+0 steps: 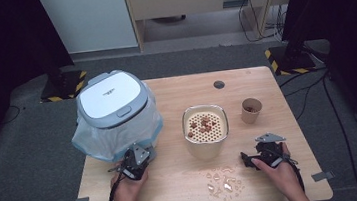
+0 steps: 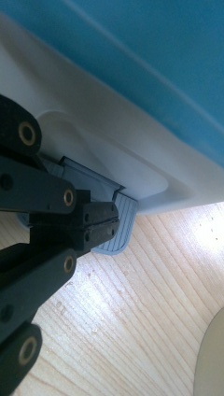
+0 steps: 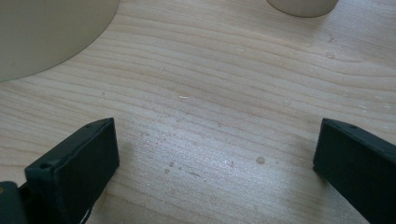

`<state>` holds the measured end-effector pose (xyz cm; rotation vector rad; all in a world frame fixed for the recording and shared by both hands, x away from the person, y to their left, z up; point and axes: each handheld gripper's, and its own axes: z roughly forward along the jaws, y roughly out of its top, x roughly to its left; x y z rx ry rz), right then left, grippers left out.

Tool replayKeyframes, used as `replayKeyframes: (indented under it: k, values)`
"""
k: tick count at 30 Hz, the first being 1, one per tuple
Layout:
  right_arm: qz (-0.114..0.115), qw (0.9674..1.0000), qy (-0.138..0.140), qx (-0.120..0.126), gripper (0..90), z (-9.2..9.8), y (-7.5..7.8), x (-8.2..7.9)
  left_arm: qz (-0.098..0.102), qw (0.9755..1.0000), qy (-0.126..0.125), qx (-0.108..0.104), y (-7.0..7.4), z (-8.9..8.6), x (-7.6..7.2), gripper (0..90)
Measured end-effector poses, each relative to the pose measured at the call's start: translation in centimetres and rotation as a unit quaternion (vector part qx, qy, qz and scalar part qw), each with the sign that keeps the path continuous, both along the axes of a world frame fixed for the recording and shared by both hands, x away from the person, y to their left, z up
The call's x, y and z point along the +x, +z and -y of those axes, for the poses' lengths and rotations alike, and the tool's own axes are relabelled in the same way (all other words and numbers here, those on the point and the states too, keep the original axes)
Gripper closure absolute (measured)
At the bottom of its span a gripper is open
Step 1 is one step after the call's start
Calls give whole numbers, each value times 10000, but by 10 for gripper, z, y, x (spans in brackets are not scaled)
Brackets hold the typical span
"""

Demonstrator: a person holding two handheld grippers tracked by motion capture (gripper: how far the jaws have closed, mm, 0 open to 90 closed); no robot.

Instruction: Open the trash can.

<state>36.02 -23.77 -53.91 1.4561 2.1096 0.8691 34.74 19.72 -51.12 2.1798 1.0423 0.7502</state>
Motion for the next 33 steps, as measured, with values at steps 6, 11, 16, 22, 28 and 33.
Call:
replayKeyframes:
  k: [6,11,16,22,28,33]
  values:
    - [-2,10000,-1,2,6,0,0,0,-128,9998,-54,170,-6,2,2,897]
    - [-12,9998,203,6,10,-1,0,0,-152,9998,-22,149,-7,2,2,897]
    - [206,9995,152,184,82,4,13,0,-142,9998,-24,154,-8,2,2,897]
    - [581,9981,-141,151,94,16,31,3,-119,9997,-33,203,-8,3,2,897]
    - [623,9974,-342,150,105,25,44,18,-129,9997,-27,184,-8,3,2,897]
    - [594,9971,-460,124,116,25,57,31,-111,9997,-34,213,-8,3,1,897]
